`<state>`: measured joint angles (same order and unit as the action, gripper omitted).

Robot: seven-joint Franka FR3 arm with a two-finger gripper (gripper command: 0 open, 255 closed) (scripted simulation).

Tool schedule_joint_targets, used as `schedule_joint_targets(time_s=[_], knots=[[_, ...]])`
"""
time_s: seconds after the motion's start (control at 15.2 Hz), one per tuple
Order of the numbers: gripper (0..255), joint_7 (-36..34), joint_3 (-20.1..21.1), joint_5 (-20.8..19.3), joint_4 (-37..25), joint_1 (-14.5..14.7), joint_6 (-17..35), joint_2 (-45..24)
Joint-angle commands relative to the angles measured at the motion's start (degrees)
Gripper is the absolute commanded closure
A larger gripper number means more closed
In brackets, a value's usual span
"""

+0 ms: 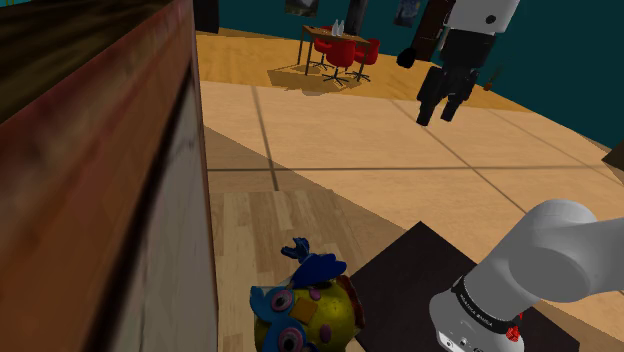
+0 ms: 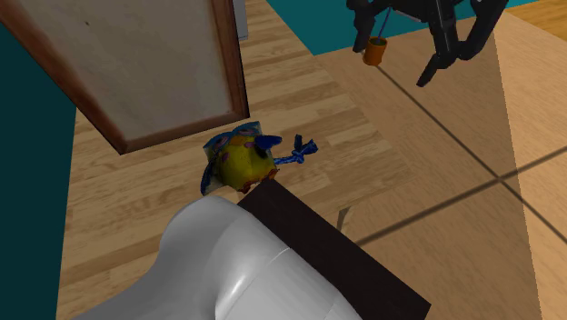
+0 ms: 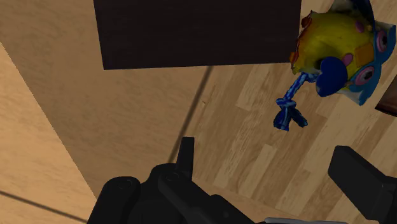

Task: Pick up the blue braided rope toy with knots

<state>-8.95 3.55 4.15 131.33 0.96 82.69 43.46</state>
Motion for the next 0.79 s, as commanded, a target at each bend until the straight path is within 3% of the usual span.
schedule_joint_targets(time_s=[0.0,0.73], knots=[[0,0.0,0.0,0.0,0.0,0.0,0.0,0.0],[0,-8.34,8.54,5.33,13.81,1.94,18.94,-6.3]])
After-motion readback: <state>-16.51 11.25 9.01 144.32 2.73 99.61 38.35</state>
